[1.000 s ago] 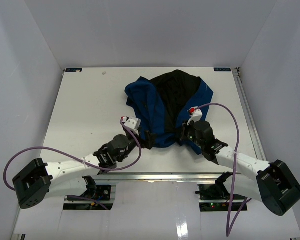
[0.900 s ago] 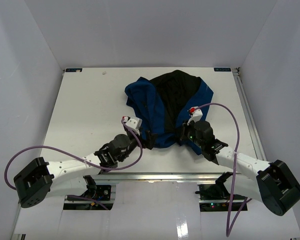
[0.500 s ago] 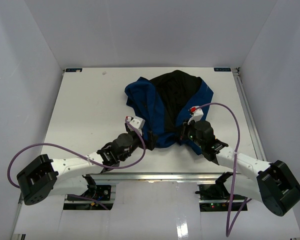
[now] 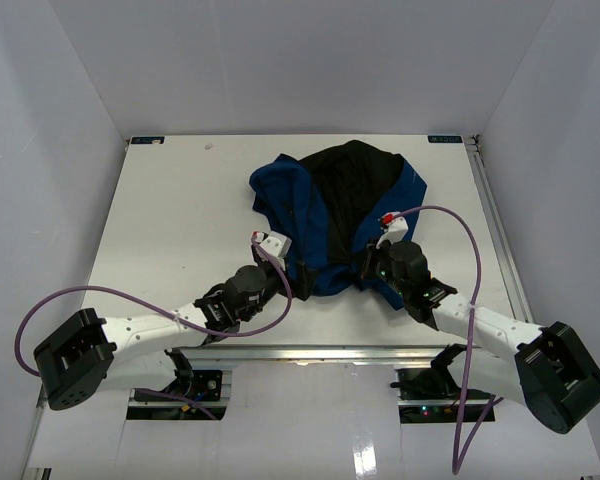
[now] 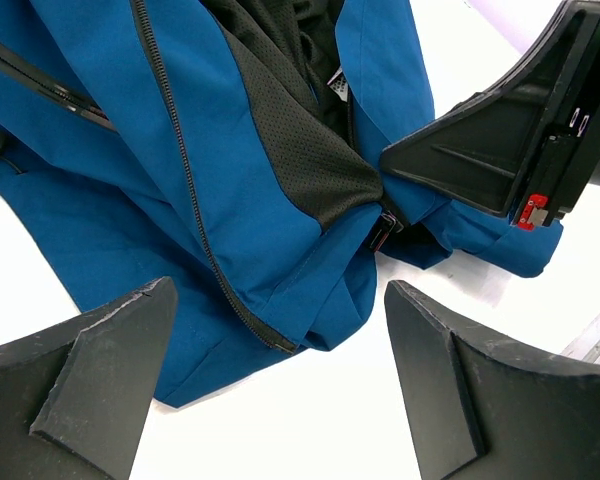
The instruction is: Zip up the jacket
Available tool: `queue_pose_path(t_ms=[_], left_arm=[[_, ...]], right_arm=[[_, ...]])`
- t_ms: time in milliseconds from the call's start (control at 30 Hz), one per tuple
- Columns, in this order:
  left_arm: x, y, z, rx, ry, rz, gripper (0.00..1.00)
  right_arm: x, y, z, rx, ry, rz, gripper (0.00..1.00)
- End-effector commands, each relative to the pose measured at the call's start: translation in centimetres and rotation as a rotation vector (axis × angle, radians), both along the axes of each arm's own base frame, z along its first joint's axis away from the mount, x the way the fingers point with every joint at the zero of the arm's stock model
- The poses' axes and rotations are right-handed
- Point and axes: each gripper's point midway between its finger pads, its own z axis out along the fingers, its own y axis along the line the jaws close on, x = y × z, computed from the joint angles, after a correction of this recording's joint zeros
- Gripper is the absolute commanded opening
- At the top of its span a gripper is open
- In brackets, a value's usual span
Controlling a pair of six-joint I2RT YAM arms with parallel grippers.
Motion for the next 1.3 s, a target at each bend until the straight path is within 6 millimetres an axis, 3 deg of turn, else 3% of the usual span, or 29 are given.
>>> queue_pose_path(t_ms=[0, 33, 100, 167, 500, 533, 633, 800, 900, 1100, 1267], left_arm=[[0.2, -0.4, 1.7, -0.027, -0.017, -0.010, 0.95], [0.2, -0.5, 1.7, -0.027, -0.017, -0.011, 0.95], [0.2, -0.4, 1.7, -0.028, -0.018, -0.010, 0.95], [0.2, -0.4, 1.7, -0.027, -0.018, -0.010, 0.95], [-0.1, -1.0, 1.2, -0.027, -0.005, -0.044, 0.93], [-0.1, -1.1, 1.1, -0.027, -0.001, -0.045, 0.93], [0.0, -1.3, 0.8, -0.016, 0.008, -0.046, 0.93], [0.0, -1.0, 1.7, -0.032, -0.009, -0.038, 0.93], [-0.2, -0.8, 2.0, -0.040, -0.014, -0.040, 0.93], [-0.4, -0.7, 2.2, -0.046, -0.016, -0.044, 0.93], [-0.4, -0.4, 2.8, -0.057, -0.029, -0.035, 0.93]], right_arm=[[1.1, -0.2, 3.3, 0.042, -0.081, -0.041, 0.13], [1.1, -0.4, 3.7, 0.048, -0.092, -0.048, 0.21], [1.1, -0.4, 4.1, 0.052, -0.100, -0.049, 0.17], [1.3, -0.4, 4.4, 0.046, -0.095, -0.050, 0.08], [-0.7, -0.4, 3.4, 0.102, -0.071, -0.005, 0.08], [-0.9, -0.4, 3.5, 0.113, -0.073, -0.001, 0.15], [-0.6, -0.5, 4.6, 0.154, -0.075, -0.037, 0.46], [1.8, -1.2, 6.0, 0.137, -0.005, -0.181, 0.57], [2.8, -2.2, 4.5, 0.081, 0.085, -0.297, 0.58], [4.4, -1.3, 2.6, 0.026, 0.165, -0.365, 0.62], [4.8, -2.3, -0.6, -0.098, 0.250, -0.468, 0.61]])
